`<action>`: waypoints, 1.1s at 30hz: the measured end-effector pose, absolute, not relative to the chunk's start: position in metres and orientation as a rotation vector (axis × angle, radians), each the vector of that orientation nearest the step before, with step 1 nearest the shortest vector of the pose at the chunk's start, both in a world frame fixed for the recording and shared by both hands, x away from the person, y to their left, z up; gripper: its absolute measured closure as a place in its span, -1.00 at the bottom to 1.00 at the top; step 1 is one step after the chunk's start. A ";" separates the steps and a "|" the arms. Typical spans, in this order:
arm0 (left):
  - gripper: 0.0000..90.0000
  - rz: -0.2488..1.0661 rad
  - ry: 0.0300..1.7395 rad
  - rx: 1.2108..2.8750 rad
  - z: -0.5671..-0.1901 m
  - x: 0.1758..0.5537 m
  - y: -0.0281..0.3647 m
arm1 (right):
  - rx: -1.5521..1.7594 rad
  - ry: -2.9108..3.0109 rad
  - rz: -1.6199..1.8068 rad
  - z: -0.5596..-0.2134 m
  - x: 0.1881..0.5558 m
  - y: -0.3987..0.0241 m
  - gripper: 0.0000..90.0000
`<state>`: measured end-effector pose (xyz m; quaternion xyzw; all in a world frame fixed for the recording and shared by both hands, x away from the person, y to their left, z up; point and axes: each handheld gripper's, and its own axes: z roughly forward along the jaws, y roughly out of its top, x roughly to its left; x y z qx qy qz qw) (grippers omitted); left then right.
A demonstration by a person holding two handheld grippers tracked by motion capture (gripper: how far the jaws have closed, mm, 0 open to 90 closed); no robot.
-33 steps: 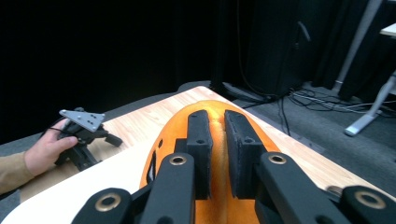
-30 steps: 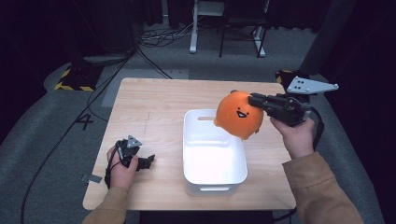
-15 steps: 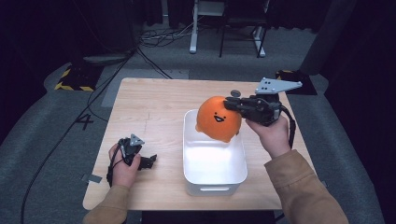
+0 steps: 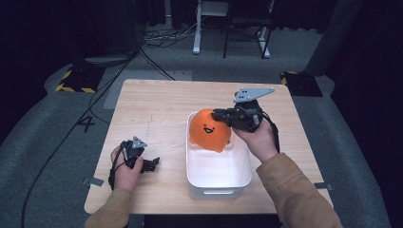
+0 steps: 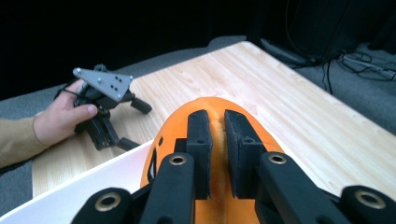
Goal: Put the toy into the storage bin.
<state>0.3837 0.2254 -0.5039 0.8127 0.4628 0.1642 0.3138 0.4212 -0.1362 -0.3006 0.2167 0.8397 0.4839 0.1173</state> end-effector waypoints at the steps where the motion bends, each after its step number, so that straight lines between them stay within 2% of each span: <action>1: -0.96 0.433 1.220 2.142 -0.504 0.384 0.225 | 0.631 2.467 1.404 -0.303 0.422 -0.134 0.79; 11: -0.96 0.433 1.220 2.143 -0.504 0.384 0.225 | 0.637 2.545 1.313 -0.327 0.428 -0.120 0.78; 33: -0.96 0.433 1.220 2.143 -0.504 0.384 0.225 | 0.658 2.638 1.085 -0.352 0.434 -0.103 0.76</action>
